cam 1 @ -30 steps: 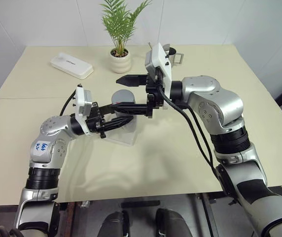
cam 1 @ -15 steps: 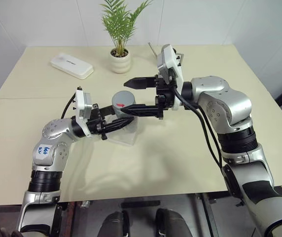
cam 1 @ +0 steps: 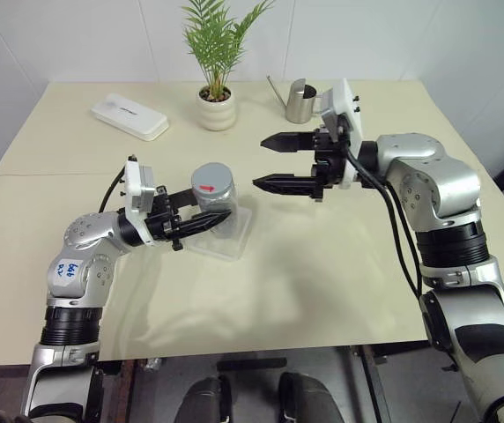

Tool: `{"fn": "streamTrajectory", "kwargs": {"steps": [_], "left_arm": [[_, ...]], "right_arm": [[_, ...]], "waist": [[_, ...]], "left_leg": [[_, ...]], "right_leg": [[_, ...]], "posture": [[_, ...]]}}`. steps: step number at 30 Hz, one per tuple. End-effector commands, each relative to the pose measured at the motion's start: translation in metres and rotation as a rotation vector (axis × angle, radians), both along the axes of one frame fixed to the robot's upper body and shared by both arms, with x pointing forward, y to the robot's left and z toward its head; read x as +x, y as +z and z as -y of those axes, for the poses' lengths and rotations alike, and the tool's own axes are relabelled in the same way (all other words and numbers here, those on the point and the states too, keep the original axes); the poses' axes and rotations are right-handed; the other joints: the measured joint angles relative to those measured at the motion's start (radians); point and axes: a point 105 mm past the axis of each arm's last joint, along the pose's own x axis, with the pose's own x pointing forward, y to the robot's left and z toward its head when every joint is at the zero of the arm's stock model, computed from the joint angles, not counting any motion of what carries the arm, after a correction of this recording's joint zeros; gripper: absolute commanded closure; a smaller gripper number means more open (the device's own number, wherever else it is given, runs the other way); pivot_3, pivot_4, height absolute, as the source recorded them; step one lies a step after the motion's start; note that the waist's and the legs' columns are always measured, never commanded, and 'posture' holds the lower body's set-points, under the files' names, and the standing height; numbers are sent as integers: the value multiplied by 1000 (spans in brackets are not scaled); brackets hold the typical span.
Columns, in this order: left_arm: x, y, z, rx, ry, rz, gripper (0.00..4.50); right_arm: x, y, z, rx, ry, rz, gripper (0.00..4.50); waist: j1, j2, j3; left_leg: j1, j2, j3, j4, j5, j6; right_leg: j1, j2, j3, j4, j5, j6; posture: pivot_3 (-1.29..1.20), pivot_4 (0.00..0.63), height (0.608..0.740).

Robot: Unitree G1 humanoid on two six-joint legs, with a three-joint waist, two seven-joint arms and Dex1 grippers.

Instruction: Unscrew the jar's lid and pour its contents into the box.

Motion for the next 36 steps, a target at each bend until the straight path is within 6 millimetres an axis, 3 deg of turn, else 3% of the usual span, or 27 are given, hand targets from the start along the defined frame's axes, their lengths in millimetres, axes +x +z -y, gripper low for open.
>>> {"fn": "streamTrajectory", "kwargs": {"steps": [1,6,13,19,27,36], "left_arm": [[-2,9,3,-5,-10,43,2528],[-2,7,7,-8,-21,33,2528],[-3,5,12,-8,-39,23,2528],[-3,6,14,-8,-43,23,2528],[-2,7,13,-12,-42,30,2528],[-4,10,14,-33,-41,52,2528]], "right_arm": [[-30,23,-8,84,157,43,27],[-48,27,-32,106,241,49,27],[-27,20,-67,50,133,81,27],[-23,15,-79,30,125,75,27],[-19,14,-78,27,118,71,27],[-3,23,-49,43,115,59,27]], "waist": [[0,0,0],[-1,0,0],[-1,0,0],[-1,0,0],[-1,0,0],[-1,0,0]], "left_leg": [[0,0,0,0,0,0],[0,1,0,0,0,0],[0,0,0,1,0,0],[0,-1,0,0,0,0],[0,-1,0,0,0,0],[0,-1,0,1,0,0]], "right_leg": [[0,0,0,0,0,0],[0,-2,0,0,0,0],[0,-2,0,1,0,0],[0,-1,0,2,0,0],[0,0,0,1,0,0],[0,0,0,2,0,0]], "posture": [[0,150,740],[0,150,740],[0,150,740],[0,150,740],[0,150,740],[0,150,740]]}}
